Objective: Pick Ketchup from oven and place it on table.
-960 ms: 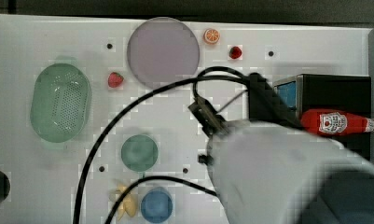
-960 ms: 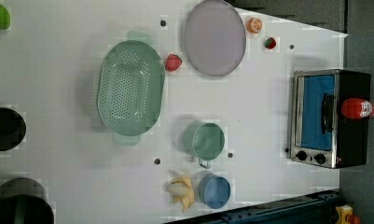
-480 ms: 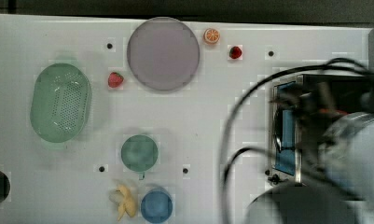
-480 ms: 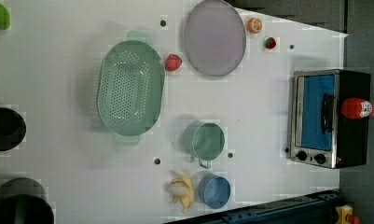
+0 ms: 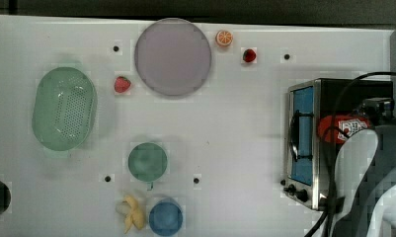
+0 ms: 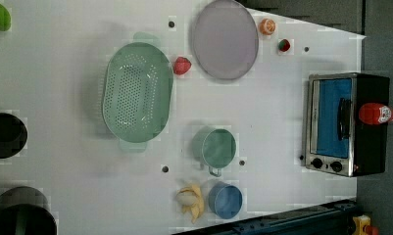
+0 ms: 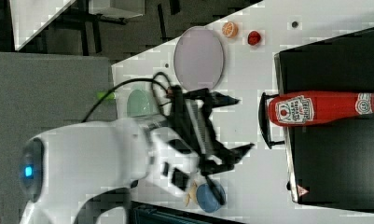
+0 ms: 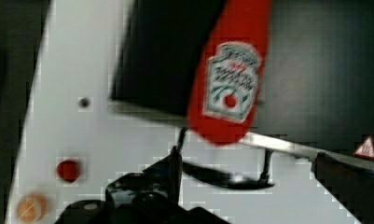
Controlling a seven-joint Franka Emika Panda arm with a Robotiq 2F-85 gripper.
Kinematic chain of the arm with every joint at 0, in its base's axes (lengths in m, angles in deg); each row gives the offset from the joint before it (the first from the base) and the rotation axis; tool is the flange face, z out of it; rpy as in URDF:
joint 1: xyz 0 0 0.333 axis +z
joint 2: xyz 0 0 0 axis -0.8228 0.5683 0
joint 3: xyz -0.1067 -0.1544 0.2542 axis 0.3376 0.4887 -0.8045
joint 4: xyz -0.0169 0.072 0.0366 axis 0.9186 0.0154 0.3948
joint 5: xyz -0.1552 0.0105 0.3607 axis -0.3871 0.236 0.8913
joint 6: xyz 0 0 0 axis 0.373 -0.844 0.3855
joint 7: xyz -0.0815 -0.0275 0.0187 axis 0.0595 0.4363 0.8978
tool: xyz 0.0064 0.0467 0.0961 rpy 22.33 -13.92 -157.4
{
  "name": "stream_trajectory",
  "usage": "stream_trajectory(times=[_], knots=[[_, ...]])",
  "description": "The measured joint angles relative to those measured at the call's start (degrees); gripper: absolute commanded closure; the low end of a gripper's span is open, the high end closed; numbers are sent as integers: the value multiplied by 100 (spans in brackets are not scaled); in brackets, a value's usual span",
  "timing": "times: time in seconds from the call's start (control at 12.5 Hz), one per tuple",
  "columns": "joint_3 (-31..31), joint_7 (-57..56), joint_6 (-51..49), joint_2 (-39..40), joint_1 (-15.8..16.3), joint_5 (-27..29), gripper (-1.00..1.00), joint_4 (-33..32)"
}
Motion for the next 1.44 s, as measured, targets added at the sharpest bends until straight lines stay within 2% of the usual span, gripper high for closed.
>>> stream_trajectory(times=[0.16, 0.32, 0.64, 0.96, 1.28, 1.36, 1.44], knots=[[140, 13, 21, 349, -71, 28, -100, 84], [255, 13, 52, 706, -65, 513, -100, 280], [316, 14, 326, 1493, -161, 979, -100, 727], [297, 15, 667, 1986, -222, 1267, -100, 677], [336, 14, 586, 2226, -204, 1225, -100, 420], [308, 14, 662, 2242, -239, 1240, -92, 380], [266, 16, 663, 2243, -275, 1261, -68, 392]])
